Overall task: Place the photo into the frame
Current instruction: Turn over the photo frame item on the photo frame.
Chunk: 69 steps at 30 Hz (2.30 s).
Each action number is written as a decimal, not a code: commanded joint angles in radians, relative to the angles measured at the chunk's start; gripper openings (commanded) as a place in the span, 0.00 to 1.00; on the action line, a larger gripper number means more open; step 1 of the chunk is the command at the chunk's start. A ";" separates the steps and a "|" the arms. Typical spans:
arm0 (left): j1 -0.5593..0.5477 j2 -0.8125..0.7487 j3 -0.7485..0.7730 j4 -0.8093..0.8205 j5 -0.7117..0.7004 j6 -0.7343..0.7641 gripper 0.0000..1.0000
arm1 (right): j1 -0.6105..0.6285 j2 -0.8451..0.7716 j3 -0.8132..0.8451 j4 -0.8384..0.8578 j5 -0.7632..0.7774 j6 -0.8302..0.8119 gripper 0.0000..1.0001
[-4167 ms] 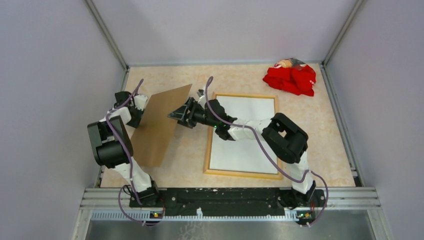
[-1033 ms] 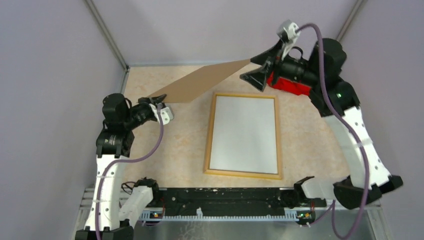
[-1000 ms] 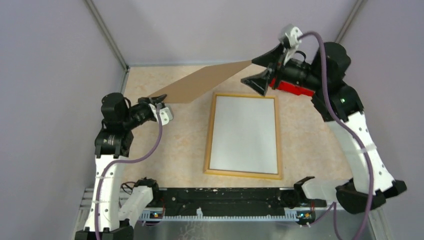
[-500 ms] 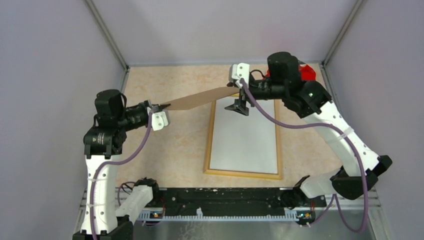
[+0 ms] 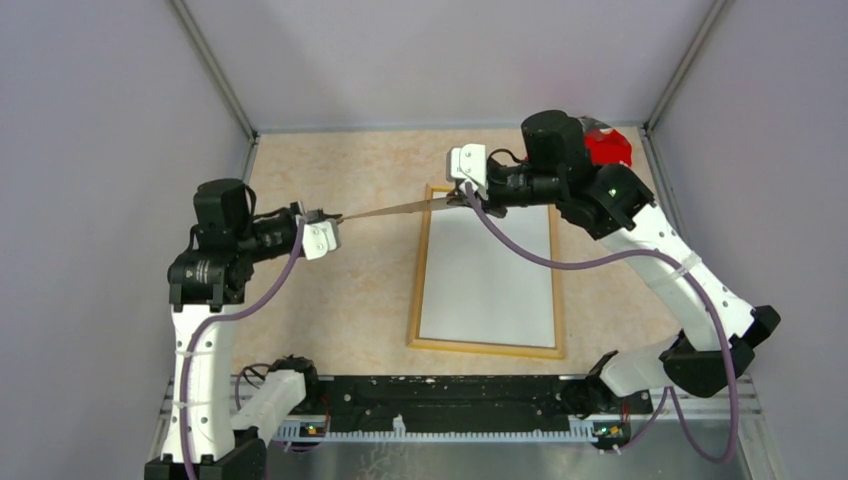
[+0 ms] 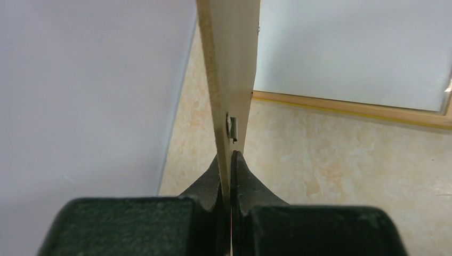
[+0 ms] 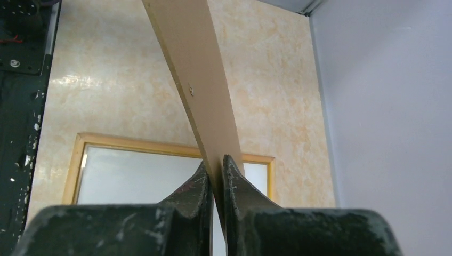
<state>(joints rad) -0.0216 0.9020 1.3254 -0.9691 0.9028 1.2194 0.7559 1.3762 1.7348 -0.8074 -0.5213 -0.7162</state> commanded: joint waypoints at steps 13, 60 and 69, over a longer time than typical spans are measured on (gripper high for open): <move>-0.003 -0.025 -0.086 0.543 -0.039 -0.358 0.99 | 0.017 -0.094 -0.025 0.624 0.395 0.231 0.00; -0.001 0.180 -0.307 0.543 -0.126 -0.559 0.91 | -0.630 -0.505 -1.081 1.020 0.208 1.718 0.00; -0.001 0.193 -0.333 0.548 -0.122 -0.555 0.90 | -0.633 -0.500 -1.210 1.153 0.233 1.760 0.00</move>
<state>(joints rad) -0.0216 1.0901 1.0035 -0.4343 0.7513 0.6537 0.1280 0.9028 0.5362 0.1535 -0.2939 0.9779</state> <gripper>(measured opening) 0.909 0.016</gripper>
